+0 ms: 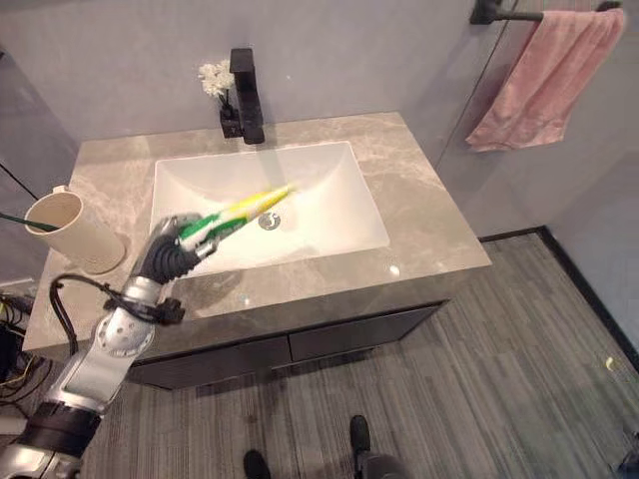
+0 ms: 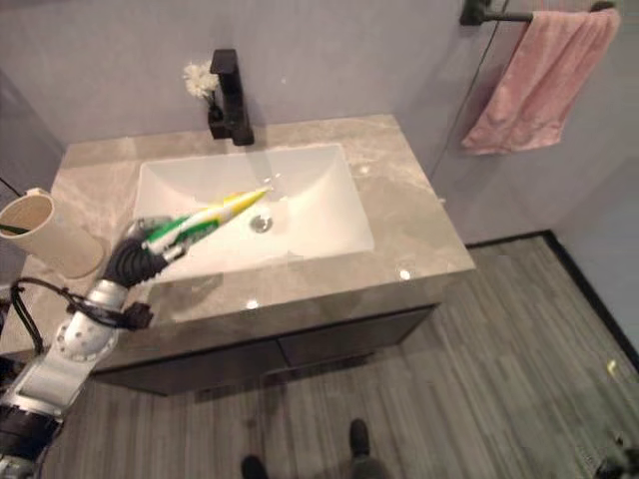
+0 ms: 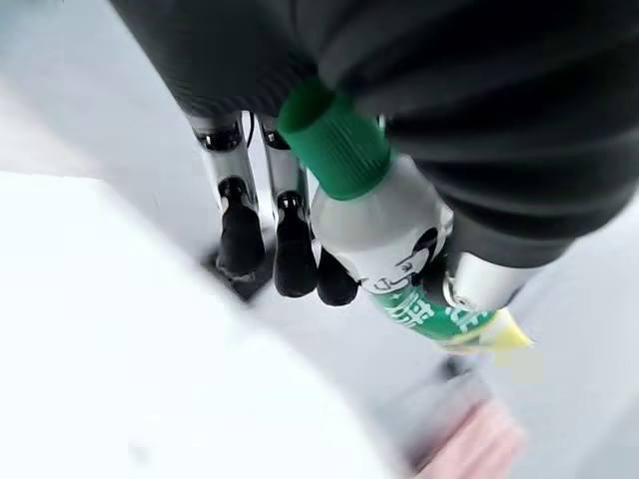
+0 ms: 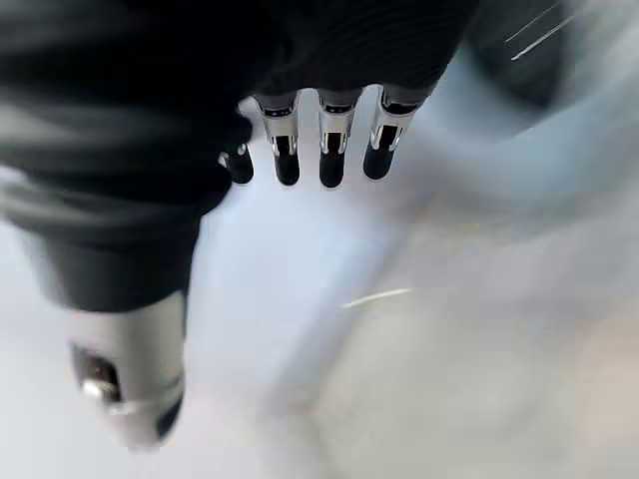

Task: Put brush and paste in cup on sink, flatten towel.

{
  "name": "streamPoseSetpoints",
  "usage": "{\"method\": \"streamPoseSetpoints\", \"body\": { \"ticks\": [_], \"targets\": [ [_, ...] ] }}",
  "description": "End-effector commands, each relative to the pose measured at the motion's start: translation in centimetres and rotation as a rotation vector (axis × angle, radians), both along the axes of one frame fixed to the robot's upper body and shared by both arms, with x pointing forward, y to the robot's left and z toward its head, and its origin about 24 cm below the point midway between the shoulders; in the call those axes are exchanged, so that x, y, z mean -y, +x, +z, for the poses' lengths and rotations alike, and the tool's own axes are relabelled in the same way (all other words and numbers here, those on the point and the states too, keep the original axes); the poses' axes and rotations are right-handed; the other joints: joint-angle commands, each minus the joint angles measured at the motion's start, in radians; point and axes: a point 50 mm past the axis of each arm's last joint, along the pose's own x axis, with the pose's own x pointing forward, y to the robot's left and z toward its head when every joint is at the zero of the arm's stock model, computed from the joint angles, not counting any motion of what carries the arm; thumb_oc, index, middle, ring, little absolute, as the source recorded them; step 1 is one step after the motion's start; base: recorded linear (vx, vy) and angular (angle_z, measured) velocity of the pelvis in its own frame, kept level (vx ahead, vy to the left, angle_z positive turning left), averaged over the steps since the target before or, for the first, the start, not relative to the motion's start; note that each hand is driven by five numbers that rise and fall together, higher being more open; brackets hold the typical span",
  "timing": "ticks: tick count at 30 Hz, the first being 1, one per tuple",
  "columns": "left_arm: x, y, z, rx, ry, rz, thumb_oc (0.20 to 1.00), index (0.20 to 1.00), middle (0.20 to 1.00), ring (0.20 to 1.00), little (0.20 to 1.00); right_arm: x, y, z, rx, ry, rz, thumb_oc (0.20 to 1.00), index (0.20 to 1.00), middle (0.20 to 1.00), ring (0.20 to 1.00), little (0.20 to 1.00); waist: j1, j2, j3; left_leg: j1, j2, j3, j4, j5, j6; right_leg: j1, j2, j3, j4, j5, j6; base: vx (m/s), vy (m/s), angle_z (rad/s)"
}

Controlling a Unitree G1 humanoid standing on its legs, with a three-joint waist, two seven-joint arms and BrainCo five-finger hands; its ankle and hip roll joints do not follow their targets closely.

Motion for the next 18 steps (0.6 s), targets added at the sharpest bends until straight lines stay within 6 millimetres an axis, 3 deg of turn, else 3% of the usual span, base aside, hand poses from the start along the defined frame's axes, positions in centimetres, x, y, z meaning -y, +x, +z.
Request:
{"method": "streamPoseSetpoints", "body": {
  "ticks": [1,2,3,6,8,13,14,16,18],
  "targets": [
    [2.7,0.5,7.8,0.362,-0.161,-0.104,0.2,0.2,0.2,0.2,0.2,-1.2,4.9,7.8,0.397,-0.161,0.09,1.0,1.0,1.0,1.0,1.0,-0.014,0.01,-0.018,0.055,0.038,-0.017,0.015,-0.028,-0.035,0.021,-0.047,-0.035,0.009,0.016,0.093,0.0,0.0,0.0],
    [3.6,0.6,8.8,0.402,-0.119,-0.122,0.2,0.2,0.2,0.2,0.2,-4.6,7.8,11.2,0.522,-0.234,0.305,1.0,1.0,1.0,1.0,1.0,-0.016,0.008,-0.026,0.066,0.036,-0.012,0.018,-0.035,-0.034,0.031,-0.046,-0.032,0.011,0.011,0.093,0.0,0.0,0.0],
    [3.6,0.6,8.9,0.404,-0.118,-0.121,0.2,0.2,0.2,0.2,0.2,-4.7,7.9,11.2,0.523,-0.233,0.305,1.0,1.0,1.0,1.0,1.0,-0.016,0.006,-0.026,0.064,0.036,-0.01,0.016,-0.029,-0.034,0.028,-0.046,-0.031,0.009,0.016,0.091,-0.02,-0.008,-0.07],
    [5.0,0.4,9.9,0.434,-0.135,-0.193,0.2,0.2,0.2,0.2,0.2,-10.7,11.4,15.6,0.614,-0.357,0.664,1.0,1.0,1.0,1.0,1.0,-0.008,-0.002,-0.033,0.08,0.036,0.003,0.019,-0.031,-0.033,0.036,-0.045,-0.023,0.012,0.013,0.092,-0.01,-0.009,-0.06],
    [5.6,0.2,10.4,0.442,-0.12,-0.233,0.2,0.2,0.2,0.2,0.2,-14.3,13.3,16.5,0.585,-0.366,0.915,1.0,1.0,1.0,1.0,1.0,0.009,-0.01,-0.038,0.086,0.037,0.008,0.02,-0.028,-0.033,0.04,-0.046,-0.021,0.012,0.015,0.089,-0.01,-0.017,-0.08],
    [6.2,-0.4,11.2,0.442,-0.076,-0.312,0.2,0.2,0.2,0.2,0.2,-22.9,15.8,18.7,0.548,-0.37,1.408,1.0,1.0,1.0,1.0,1.0,0.055,-0.021,-0.041,0.09,0.038,0.001,0.021,-0.017,-0.038,0.054,-0.051,-0.033,0.011,0.016,0.083,0.0,-0.018,-0.06],
    [6.2,-0.5,11.2,0.441,-0.078,-0.318,0.2,0.2,0.2,0.2,0.2,-23.5,16.1,18.9,0.549,-0.366,1.43,1.0,1.0,1.0,1.0,1.0,0.058,-0.021,-0.04,0.09,0.037,-0.002,0.022,-0.015,-0.039,0.058,-0.05,-0.037,0.011,0.015,0.082,-0.01,-0.02,0.03],
    [6.5,-0.7,11.5,0.444,-0.079,-0.345,0.2,0.2,0.2,0.2,0.2,-27.6,16.6,19.1,0.629,-0.214,1.6,1.0,1.0,1.0,1.0,1.0,0.076,-0.02,-0.04,0.084,0.037,-0.009,0.019,-0.005,-0.04,0.061,-0.053,-0.049,0.009,0.017,0.076,-0.01,-0.018,0.11],
    [6.9,-0.7,11.2,0.399,-0.185,-0.425,0.2,0.2,0.2,0.2,0.2,-31.6,16.9,18.6,0.773,0.076,1.711,1.0,1.0,1.0,1.0,1.0,0.1,-0.016,-0.037,0.081,0.036,-0.023,0.02,-0.006,-0.039,0.07,-0.057,-0.062,0.009,0.011,0.073,0.0,-0.025,0.22]
  ]
}}
